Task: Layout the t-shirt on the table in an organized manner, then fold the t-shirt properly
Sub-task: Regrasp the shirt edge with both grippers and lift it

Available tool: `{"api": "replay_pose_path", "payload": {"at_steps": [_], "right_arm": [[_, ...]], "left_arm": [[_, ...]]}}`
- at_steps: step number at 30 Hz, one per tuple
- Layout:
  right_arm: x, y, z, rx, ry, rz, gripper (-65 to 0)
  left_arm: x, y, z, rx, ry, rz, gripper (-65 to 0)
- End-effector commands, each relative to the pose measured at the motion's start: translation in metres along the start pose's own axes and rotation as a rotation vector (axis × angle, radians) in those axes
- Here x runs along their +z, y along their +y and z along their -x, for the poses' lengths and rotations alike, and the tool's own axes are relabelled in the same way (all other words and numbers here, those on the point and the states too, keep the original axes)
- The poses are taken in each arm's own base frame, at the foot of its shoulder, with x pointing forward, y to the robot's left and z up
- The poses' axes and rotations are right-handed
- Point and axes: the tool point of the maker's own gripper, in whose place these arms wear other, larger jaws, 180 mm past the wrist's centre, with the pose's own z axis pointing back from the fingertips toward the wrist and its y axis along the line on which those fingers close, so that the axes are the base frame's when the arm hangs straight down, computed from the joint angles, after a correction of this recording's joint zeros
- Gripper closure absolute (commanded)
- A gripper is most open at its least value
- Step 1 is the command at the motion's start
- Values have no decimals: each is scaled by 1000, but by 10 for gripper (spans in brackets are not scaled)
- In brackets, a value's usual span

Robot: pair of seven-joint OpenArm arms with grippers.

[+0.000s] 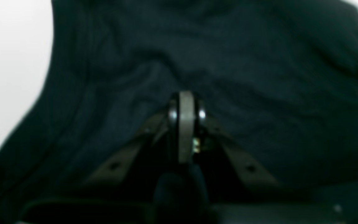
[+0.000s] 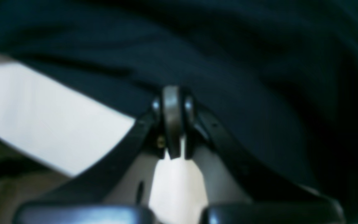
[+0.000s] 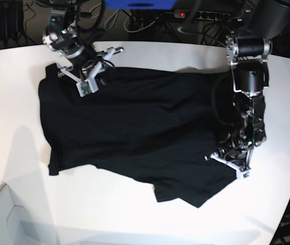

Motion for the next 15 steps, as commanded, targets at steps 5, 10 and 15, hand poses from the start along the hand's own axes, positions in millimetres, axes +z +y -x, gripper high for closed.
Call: {"api": "replay_pose_path", "payload": {"at_steps": [5,10,15], "right_arm": [[-17,-1,11,-46,21,-21,0],[-27,-41,19,-84,49,42,0],[-38,-86,17,-71,75,93,0]], "left_arm": [[7,12,-31,-14,-76,-14,-1],[12,46,-8,-28,-39,-70,-1],[21,83,22,-46,15,-131,-1]]}}
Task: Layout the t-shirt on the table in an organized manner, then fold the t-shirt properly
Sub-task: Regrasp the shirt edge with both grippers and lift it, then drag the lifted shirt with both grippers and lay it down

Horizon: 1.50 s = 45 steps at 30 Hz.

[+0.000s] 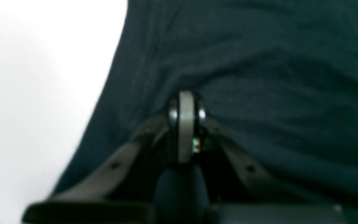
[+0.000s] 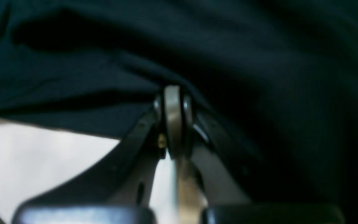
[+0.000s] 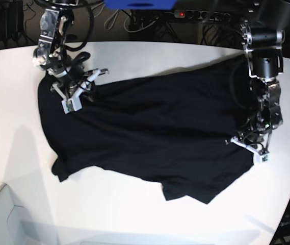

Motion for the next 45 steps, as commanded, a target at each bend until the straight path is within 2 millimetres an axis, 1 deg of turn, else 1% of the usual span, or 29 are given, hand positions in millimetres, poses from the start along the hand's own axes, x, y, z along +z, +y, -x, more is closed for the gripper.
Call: {"api": "replay_pose_path", "payload": {"at_steps": [1,3,4,6,8,10,11,13,15,16,18,19,20,21,22,23,25,26,28,30,32,33,35,38,40,42,43,45], "right_arm": [[0,-28,11,36,102,86,0],[-6,-42,1,44,98,98,0],[-9,-51,-5,54,98,107,0],[-16,-67,-18,70,99,117,0],[-24,-83,-34,75,96,127,0],[-32,-98,-51,72,91,134,0],[-36,-104,-62,70,84,137,0],[-39,-116,-83,74,64,149,0],[-40,-122,-103,80,39,155,0],[-41,-122,-113,83,24,155,0],[-41,-121,-138,95,-23,157,0],[-39,-121,-150,105,-48,161,0],[-35,-121,-159,118,-69,169,0],[-29,-120,-169,133,-95,179,0],[-23,-119,-179,152,-119,191,0],[-18,-115,-182,167,-126,198,0],[-4,-107,-186,198,-124,219,0],[3,-103,-187,211,-123,230,0],[13,-85,-178,220,-106,236,0],[23,-65,-160,217,-82,231,0],[30,-45,-138,201,-58,216,0],[31,-30,-128,188,-50,195,0],[31,6,-108,175,-32,133,0],[28,53,-73,198,26,27,0],[24,81,-51,223,72,-50,0],[19,106,-36,242,103,-116,0],[17,115,-31,246,107,-143,0],[10,127,-16,237,129,-186,0]], "left_arm": [[2,8,5,-15,31,-25,-1],[6,17,22,-2,59,-40,-1],[8,22,27,19,59,-45,-1],[18,36,47,57,77,-68,-1],[28,34,65,98,100,-64,-1],[42,31,77,122,113,-60,-1],[51,27,81,129,110,-55,-1],[71,13,80,135,85,-34,-1],[93,-3,70,125,30,-8,-1],[102,-13,59,115,-6,9,-1],[124,-32,33,99,-97,42,-1],[134,-43,18,101,-147,61,-1],[143,-49,7,101,-187,71,-1],[149,-54,-3,99,-222,79,-1],[154,-56,-9,99,-242,84,-1],[156,-58,-18,97,-268,89,-1],[154,-61,-40,94,-307,97,-1],[147,-62,-42,103,-302,102,-1],[125,-58,-44,118,-262,101,-1],[103,-52,-46,132,-224,96,-1],[81,-48,-42,155,-169,95,-1],[70,-45,-43,165,-145,92,-1],[49,-40,-46,187,-95,87,-1],[25,-35,-48,223,-70,78,-1],[14,-29,-47,242,-83,63,-1],[8,-26,-45,255,-101,54,-1],[7,-26,-45,257,-107,52,-1],[6,-23,-42,258,-109,45,-1]]}}
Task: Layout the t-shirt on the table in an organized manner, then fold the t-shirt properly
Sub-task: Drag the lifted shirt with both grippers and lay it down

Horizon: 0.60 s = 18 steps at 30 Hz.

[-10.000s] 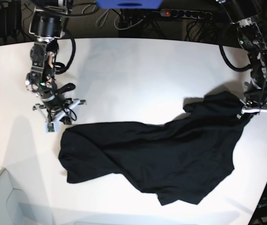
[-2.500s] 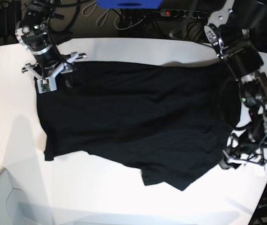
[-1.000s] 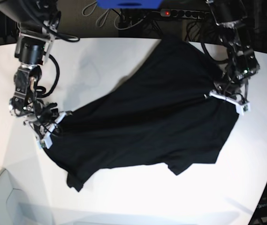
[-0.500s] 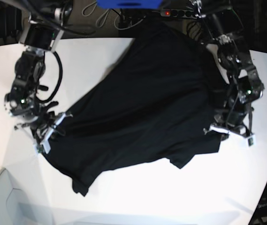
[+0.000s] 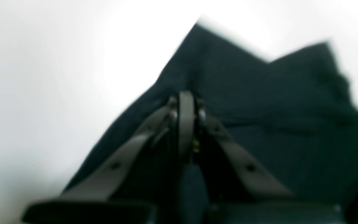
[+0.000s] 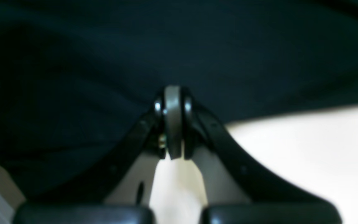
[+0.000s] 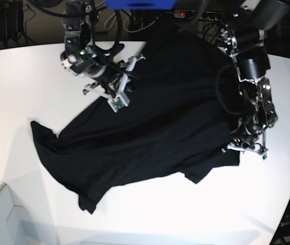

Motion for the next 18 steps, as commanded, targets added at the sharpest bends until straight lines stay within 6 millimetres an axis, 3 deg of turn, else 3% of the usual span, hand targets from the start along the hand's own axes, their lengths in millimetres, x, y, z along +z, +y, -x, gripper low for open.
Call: {"api": "replay_pose_path", "payload": {"at_steps": [1,3,7,12,18], "right_arm": [[-5,6,-6,-3,-27,-23,0],[-16,17,6,-14,-7,-61,0],[-35,14,13,-34,12,-84,0],[-42,-38,24,-45,64,31,0],[-34,-105,5,-36,45,196,0]], "left_arm": [[4,-6,-36,-7,-84,17,-1],[4,1,-23,-9,-60,5,-1],[8,27,-4,-22,-30,-39,-1],[19,68,22,-41,18,-107,-1],[31,96,63,-58,91,-154,-1]]}}
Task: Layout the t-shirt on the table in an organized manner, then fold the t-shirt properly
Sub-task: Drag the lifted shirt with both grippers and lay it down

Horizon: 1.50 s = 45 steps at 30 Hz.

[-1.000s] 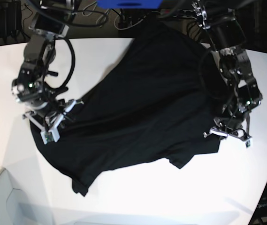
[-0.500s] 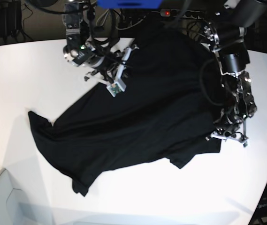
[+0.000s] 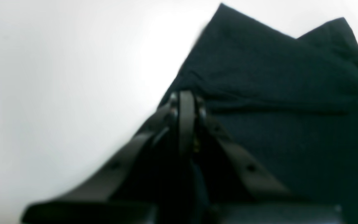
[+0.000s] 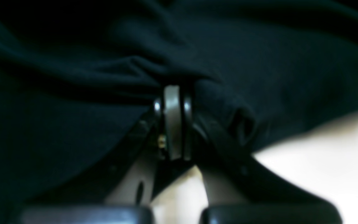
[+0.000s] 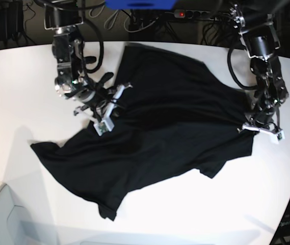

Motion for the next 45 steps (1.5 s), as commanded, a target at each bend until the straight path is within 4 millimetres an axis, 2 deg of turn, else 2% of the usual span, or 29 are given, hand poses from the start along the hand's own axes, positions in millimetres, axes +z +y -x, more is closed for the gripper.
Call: {"api": "replay_pose_path", "payload": {"at_steps": [1,2,5,7,9,12,15,18,21,23,25,28,31,34,37,39,41,44,45], "right_arm": [[1,-26,12,20,86,89,0],[0,-37,9,22,89,112,0],[-4,-69,-5,26,93,170,0],[-6,-87,-17,35,91,195,0],[-6,-103,-30,23,79,220,0],[1,-129,-53,-27,21,263,0],[11,-151,-80,-65,-57,305,0],[24,-172,-101,-110,-128,347,0],[54,-194,-119,-159,-216,412,0],[64,-187,-116,-172,-230,421,0],[75,-174,-114,-162,-240,426,0],[80,-138,-93,-170,-223,394,0],[80,-97,-67,-211,-197,346,0],[71,-52,-41,-226,-150,268,0],[61,-15,-21,-207,-98,191,0],[59,-5,-13,-200,-78,170,0],[57,-4,-7,-204,-62,167,0],[46,-20,7,-184,-10,180,0],[41,-27,13,-176,8,183,0]], "left_arm": [[10,26,42,-32,158,-82,-1],[18,34,49,-42,162,-95,-1],[42,47,52,-28,115,-119,-1],[59,45,55,-15,83,-119,-1],[72,34,54,-14,53,-98,-1],[93,1,59,49,69,-10,-1],[113,-38,49,127,74,118,-1],[131,-71,25,172,39,245,-1],[142,-93,-4,190,-22,339,-1],[138,-100,-27,168,-69,352,-1],[125,-108,-42,146,-81,351,-1],[96,-120,-52,85,-61,330,-1],[62,-135,-47,15,11,303,-1],[32,-151,-44,-50,26,279,-1],[14,-163,-37,-134,-12,261,-1],[6,-167,-32,-209,-34,245,-1],[0,-162,-22,-252,-35,222,-1],[-8,-151,-7,-267,-10,194,-1],[-11,-142,0,-273,9,178,-1]]}}
